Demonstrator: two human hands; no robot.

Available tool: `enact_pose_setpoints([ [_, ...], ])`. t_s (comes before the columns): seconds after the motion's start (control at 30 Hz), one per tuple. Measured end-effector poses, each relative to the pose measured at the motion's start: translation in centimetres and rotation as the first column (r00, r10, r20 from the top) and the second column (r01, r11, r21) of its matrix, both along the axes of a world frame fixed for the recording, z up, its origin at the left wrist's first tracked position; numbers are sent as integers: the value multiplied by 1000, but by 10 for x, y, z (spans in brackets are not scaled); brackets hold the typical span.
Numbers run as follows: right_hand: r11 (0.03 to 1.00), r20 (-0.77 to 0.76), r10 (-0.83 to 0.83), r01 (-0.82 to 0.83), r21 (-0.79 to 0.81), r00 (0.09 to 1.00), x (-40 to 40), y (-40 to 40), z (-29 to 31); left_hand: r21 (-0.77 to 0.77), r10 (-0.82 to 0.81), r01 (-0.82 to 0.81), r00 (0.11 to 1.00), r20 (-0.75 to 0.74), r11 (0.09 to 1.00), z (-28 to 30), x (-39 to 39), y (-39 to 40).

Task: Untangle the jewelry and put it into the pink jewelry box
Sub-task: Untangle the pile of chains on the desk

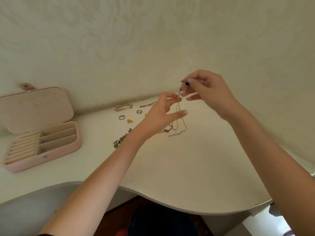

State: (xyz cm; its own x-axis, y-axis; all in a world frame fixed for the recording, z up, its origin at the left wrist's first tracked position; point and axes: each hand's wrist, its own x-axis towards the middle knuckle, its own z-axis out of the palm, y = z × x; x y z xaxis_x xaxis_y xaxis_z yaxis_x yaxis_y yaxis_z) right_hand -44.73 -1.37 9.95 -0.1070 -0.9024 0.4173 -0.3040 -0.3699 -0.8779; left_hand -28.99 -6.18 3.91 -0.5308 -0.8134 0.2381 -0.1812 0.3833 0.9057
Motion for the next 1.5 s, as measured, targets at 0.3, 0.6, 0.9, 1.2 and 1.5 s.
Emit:
enact_pose_setpoints([
  [0.3,999,529,14,-40,37,848,-18,-19,41,61,-35,46,985,-172,997,2,9,9],
  [0.6,990,580,-138,107,87,803,-51,-36,43,172,-16,50,980,-197,984,1,23,12],
  [0.9,981,457,-184,188,38,870,-58,-40,49,77,64,-59,995,-73,995,46,45,-5],
  [1.2,980,191,-200,197,31,961,-47,-43,45,105,61,-82,980,190,991,17,82,-13],
  [1.5,962,35,-273,274,-14,961,-48,-50,39,161,34,-73,972,233,984,-4,105,-18],
])
